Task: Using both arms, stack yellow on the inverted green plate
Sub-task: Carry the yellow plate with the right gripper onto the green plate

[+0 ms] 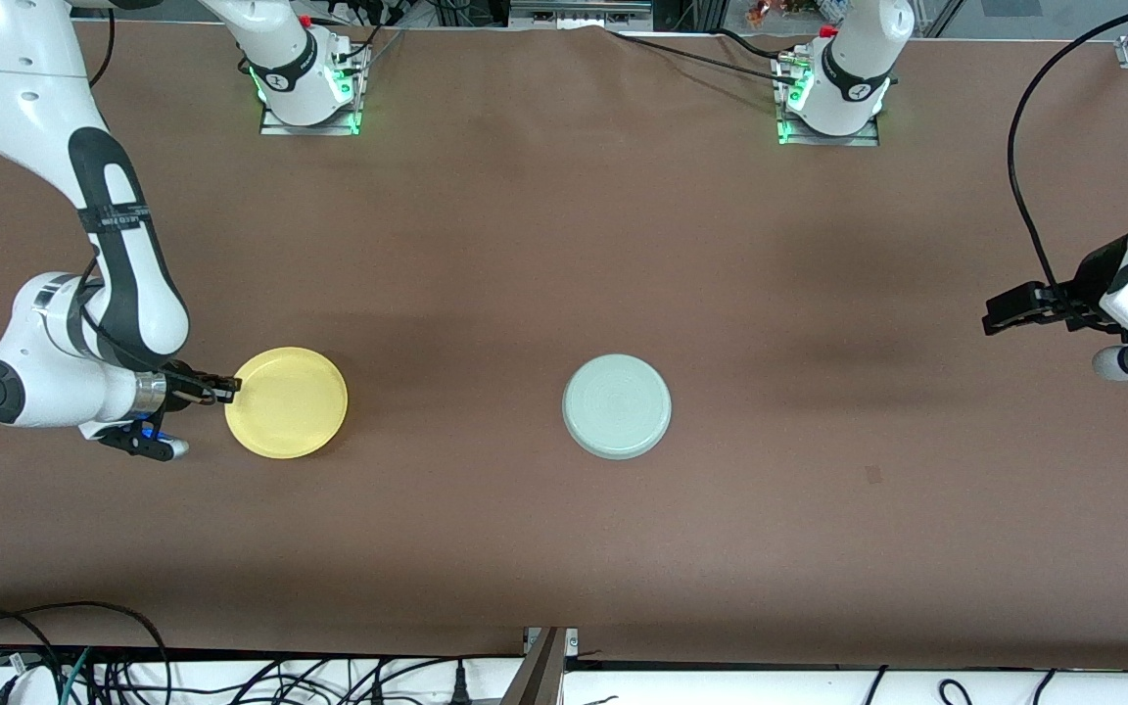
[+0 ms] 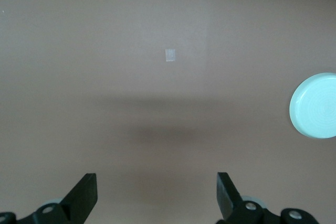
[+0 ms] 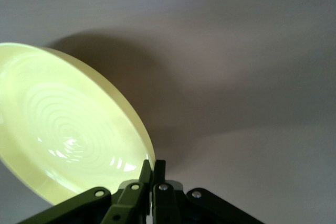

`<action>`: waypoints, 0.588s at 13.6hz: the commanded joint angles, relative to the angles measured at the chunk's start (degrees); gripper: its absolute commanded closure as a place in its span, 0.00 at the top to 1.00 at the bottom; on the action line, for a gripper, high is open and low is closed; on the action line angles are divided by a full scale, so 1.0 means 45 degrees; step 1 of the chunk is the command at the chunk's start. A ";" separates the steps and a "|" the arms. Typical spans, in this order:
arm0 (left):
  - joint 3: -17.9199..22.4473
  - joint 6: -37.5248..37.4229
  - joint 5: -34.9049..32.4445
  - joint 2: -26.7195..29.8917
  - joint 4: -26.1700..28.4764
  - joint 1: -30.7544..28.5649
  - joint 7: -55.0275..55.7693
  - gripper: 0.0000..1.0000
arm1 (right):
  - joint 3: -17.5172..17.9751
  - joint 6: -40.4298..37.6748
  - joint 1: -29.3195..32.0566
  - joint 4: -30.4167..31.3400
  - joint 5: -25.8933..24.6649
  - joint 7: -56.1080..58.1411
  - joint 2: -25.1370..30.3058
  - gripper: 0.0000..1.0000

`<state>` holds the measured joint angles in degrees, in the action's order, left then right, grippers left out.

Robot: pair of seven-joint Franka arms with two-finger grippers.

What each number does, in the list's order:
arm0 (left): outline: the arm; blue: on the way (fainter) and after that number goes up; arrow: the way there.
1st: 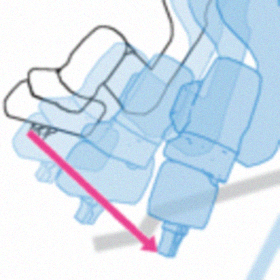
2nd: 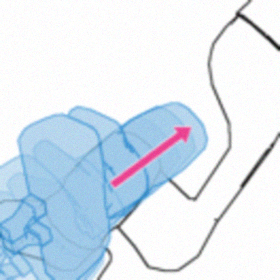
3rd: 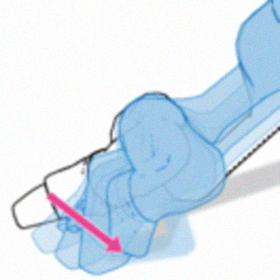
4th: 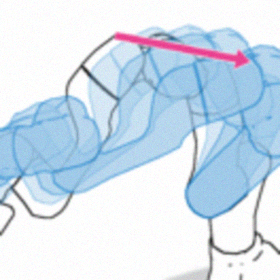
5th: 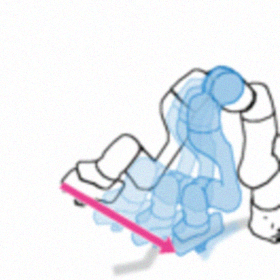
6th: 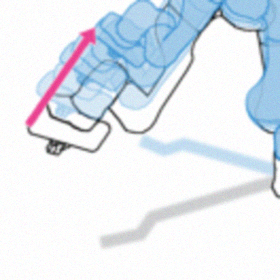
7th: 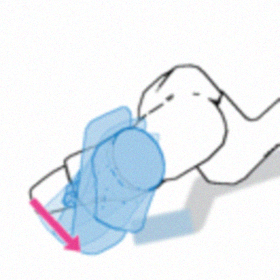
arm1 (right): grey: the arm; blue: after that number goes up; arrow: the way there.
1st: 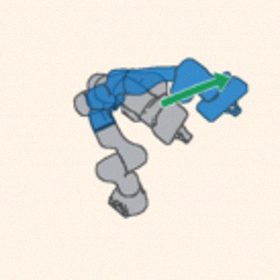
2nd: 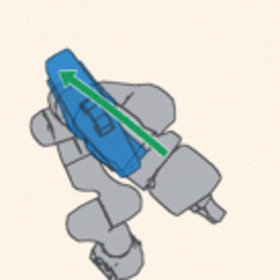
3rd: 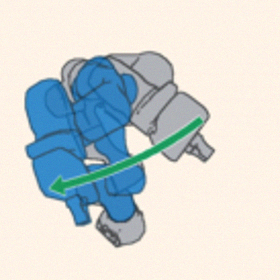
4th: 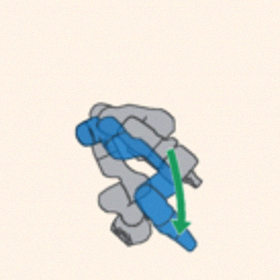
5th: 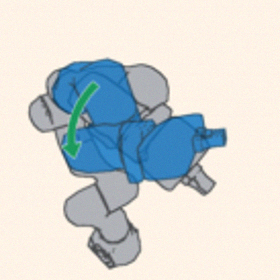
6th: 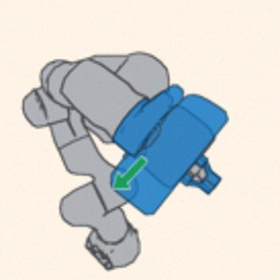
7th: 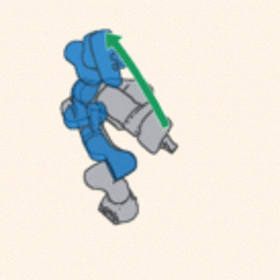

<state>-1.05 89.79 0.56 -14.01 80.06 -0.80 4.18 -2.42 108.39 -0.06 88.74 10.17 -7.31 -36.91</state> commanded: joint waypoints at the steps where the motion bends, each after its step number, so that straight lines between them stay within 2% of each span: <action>1: -0.0001 0.0028 0.0423 0.0497 0.0704 -0.0154 -0.0207 1.00 | 0.0165 -0.0728 -0.1311 -0.1260 0.0161 -0.0699 0.0059 0.00; 2: -0.0001 -0.0011 0.0423 0.0439 0.0627 -0.0154 -0.0246 1.00 | 0.0418 -0.0669 -0.1624 -0.1534 0.0568 -0.0913 0.0020 0.00; 5: -0.0001 -0.0011 0.0423 0.0380 0.0568 -0.0154 -0.0246 1.00 | 0.0907 -0.0125 -0.2308 -0.2005 0.3065 -0.2476 -0.0467 0.00; 7: -0.0001 -0.0011 0.0423 0.0340 0.0529 -0.0154 -0.0266 1.00 | 0.0987 0.1045 -0.3166 -0.1986 0.3578 -0.2749 -0.0760 0.00; 8: -0.0001 -0.0011 0.0423 0.0321 0.0528 -0.0154 -0.0266 1.00 | 0.1006 0.1475 -0.3693 -0.2005 0.3753 -0.3679 -0.0858 0.00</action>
<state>-1.05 89.79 0.59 -13.56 81.39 -1.01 4.18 2.08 112.26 -13.47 81.57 24.85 -19.24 -38.56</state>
